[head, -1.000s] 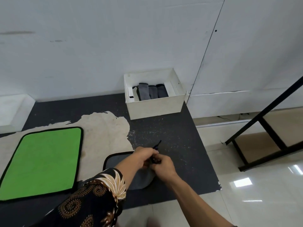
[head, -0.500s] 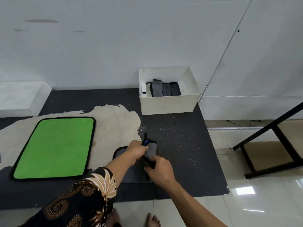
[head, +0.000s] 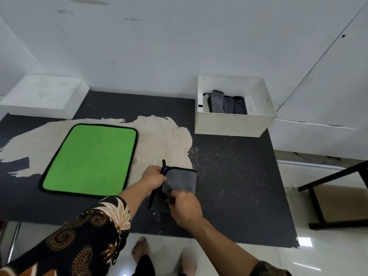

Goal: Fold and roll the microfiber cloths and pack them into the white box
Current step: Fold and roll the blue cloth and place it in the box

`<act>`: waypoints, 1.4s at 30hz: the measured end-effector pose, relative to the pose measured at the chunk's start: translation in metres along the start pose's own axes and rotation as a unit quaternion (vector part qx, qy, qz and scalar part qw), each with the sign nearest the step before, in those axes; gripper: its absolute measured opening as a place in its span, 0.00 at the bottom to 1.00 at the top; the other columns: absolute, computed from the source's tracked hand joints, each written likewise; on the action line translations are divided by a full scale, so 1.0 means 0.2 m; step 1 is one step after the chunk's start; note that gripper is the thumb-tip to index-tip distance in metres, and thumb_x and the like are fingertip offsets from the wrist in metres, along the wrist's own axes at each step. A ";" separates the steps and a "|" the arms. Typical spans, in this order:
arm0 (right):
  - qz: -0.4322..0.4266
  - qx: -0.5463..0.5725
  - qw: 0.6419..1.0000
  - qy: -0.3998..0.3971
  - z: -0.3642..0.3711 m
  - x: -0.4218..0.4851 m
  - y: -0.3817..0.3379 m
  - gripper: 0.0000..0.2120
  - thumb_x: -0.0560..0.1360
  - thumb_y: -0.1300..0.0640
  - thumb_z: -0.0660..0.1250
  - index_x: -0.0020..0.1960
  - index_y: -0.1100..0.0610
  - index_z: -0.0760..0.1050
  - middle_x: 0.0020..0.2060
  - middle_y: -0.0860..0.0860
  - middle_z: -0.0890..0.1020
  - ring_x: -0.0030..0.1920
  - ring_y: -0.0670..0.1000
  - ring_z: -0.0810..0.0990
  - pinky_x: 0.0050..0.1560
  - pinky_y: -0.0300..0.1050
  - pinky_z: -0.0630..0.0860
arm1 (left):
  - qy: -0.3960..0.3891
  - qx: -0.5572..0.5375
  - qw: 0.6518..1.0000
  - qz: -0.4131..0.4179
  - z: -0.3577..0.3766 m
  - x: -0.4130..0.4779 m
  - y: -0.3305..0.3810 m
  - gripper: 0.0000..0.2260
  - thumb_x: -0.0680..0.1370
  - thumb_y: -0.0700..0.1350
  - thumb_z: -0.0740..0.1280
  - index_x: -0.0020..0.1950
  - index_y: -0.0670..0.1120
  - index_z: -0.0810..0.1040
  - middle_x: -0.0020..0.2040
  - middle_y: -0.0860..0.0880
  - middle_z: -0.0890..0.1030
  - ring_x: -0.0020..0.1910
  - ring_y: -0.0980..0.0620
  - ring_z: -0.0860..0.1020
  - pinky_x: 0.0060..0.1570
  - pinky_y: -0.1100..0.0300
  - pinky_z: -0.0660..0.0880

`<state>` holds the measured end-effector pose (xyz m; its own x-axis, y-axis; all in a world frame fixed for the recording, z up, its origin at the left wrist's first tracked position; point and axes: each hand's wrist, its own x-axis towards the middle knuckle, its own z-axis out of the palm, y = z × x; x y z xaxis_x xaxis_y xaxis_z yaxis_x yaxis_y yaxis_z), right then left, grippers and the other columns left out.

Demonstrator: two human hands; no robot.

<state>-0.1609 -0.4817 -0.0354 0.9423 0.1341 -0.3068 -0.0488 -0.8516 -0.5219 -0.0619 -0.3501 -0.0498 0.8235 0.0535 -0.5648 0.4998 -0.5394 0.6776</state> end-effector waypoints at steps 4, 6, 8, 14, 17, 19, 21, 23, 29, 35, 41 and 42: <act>-0.017 -0.023 1.000 -0.009 0.04 0.00 -0.01 0.10 0.78 0.55 0.63 0.57 0.53 0.76 0.54 0.53 0.79 0.52 0.58 0.79 0.50 0.51 0.75 | 0.002 -0.002 1.000 0.000 -0.02 0.00 -0.04 0.11 0.70 0.33 0.70 0.43 0.49 0.80 0.45 0.44 0.84 0.48 0.44 0.81 0.54 0.51 0.78; -0.035 -0.032 0.999 -0.004 0.05 0.00 -0.02 0.09 0.78 0.55 0.63 0.57 0.53 0.76 0.54 0.52 0.78 0.51 0.58 0.79 0.48 0.50 0.75 | 0.002 -0.004 1.000 0.003 -0.02 0.01 -0.05 0.10 0.71 0.33 0.71 0.45 0.48 0.80 0.46 0.44 0.84 0.49 0.44 0.81 0.55 0.50 0.78; -0.056 -0.039 0.998 -0.007 0.06 0.00 -0.04 0.10 0.78 0.55 0.63 0.58 0.52 0.77 0.54 0.51 0.78 0.52 0.57 0.78 0.49 0.50 0.75 | 0.000 -0.003 1.000 0.004 -0.02 0.01 -0.05 0.10 0.71 0.34 0.70 0.48 0.47 0.79 0.47 0.44 0.83 0.50 0.44 0.81 0.55 0.51 0.78; -0.081 -0.067 0.993 -0.060 0.09 0.01 0.00 0.16 0.77 0.60 0.63 0.63 0.50 0.76 0.56 0.53 0.78 0.56 0.57 0.76 0.54 0.50 0.75 | 0.003 0.028 1.000 -0.003 -0.03 -0.02 -0.03 0.07 0.72 0.39 0.71 0.48 0.47 0.79 0.45 0.46 0.82 0.49 0.45 0.81 0.52 0.53 0.79; -0.081 -0.072 0.992 -0.061 0.09 0.01 0.02 0.14 0.76 0.59 0.64 0.62 0.53 0.75 0.57 0.54 0.77 0.57 0.56 0.75 0.56 0.50 0.73 | 0.008 0.104 0.993 -0.054 -0.05 -0.04 -0.04 0.15 0.66 0.55 0.75 0.44 0.46 0.81 0.42 0.47 0.84 0.42 0.47 0.83 0.47 0.54 0.81; -0.076 -0.077 0.993 -0.052 0.10 0.01 0.01 0.13 0.77 0.59 0.64 0.61 0.55 0.74 0.58 0.54 0.77 0.57 0.56 0.75 0.55 0.48 0.72 | -0.015 0.129 0.989 -0.077 -0.06 -0.05 -0.06 0.21 0.63 0.58 0.76 0.45 0.43 0.81 0.42 0.45 0.84 0.41 0.47 0.83 0.45 0.56 0.81; -0.075 -0.083 0.993 -0.042 0.11 0.01 0.00 0.12 0.77 0.60 0.64 0.60 0.56 0.74 0.57 0.54 0.77 0.56 0.55 0.76 0.54 0.46 0.73 | -0.032 0.134 0.987 -0.079 -0.06 -0.07 -0.08 0.18 0.66 0.53 0.77 0.44 0.41 0.80 0.44 0.40 0.83 0.45 0.44 0.83 0.43 0.59 0.76; -0.073 -0.083 0.993 -0.040 0.11 0.01 -0.01 0.11 0.77 0.60 0.64 0.59 0.57 0.74 0.57 0.55 0.77 0.55 0.55 0.76 0.54 0.46 0.73 | -0.044 0.146 0.986 -0.065 -0.06 -0.08 -0.09 0.12 0.71 0.47 0.76 0.36 0.41 0.77 0.39 0.41 0.81 0.43 0.44 0.81 0.40 0.59 0.70; -0.092 -0.079 0.993 0.006 0.09 0.00 -0.05 0.10 0.75 0.61 0.65 0.56 0.57 0.74 0.54 0.54 0.76 0.54 0.55 0.75 0.48 0.43 0.68 | -0.044 0.143 0.988 -0.042 -0.07 -0.08 -0.12 0.13 0.75 0.43 0.70 0.33 0.45 0.72 0.33 0.49 0.74 0.38 0.49 0.74 0.35 0.60 0.67; -0.112 -0.128 0.984 -0.059 0.11 0.01 -0.04 0.15 0.76 0.62 0.65 0.62 0.57 0.75 0.58 0.55 0.75 0.58 0.56 0.72 0.56 0.50 0.74 | -0.006 0.189 0.981 -0.049 -0.08 -0.12 -0.16 0.06 0.72 0.43 0.67 0.37 0.43 0.74 0.38 0.43 0.79 0.44 0.42 0.79 0.31 0.58 0.64; -0.100 -0.052 0.992 0.057 0.09 -0.01 -0.01 0.09 0.78 0.58 0.63 0.57 0.54 0.77 0.53 0.51 0.75 0.54 0.52 0.73 0.48 0.44 0.74 | 0.014 0.244 0.969 -0.021 -0.06 -0.14 -0.15 0.03 0.74 0.42 0.64 0.45 0.44 0.75 0.44 0.46 0.78 0.45 0.46 0.76 0.40 0.58 0.69; -0.060 -0.032 0.991 0.112 0.08 -0.02 0.00 0.07 0.78 0.57 0.64 0.54 0.54 0.77 0.51 0.50 0.75 0.52 0.51 0.74 0.47 0.43 0.75 | 0.025 0.256 0.966 -0.014 -0.06 -0.14 -0.15 0.04 0.74 0.42 0.64 0.48 0.44 0.75 0.46 0.46 0.78 0.45 0.46 0.75 0.41 0.57 0.69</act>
<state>-0.1704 -0.4740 -0.0472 0.9902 0.1271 -0.0582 0.0826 -0.8677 -0.4903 -0.0974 -0.3256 -0.0491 0.8307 0.1077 -0.5463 0.3338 -0.8816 0.3338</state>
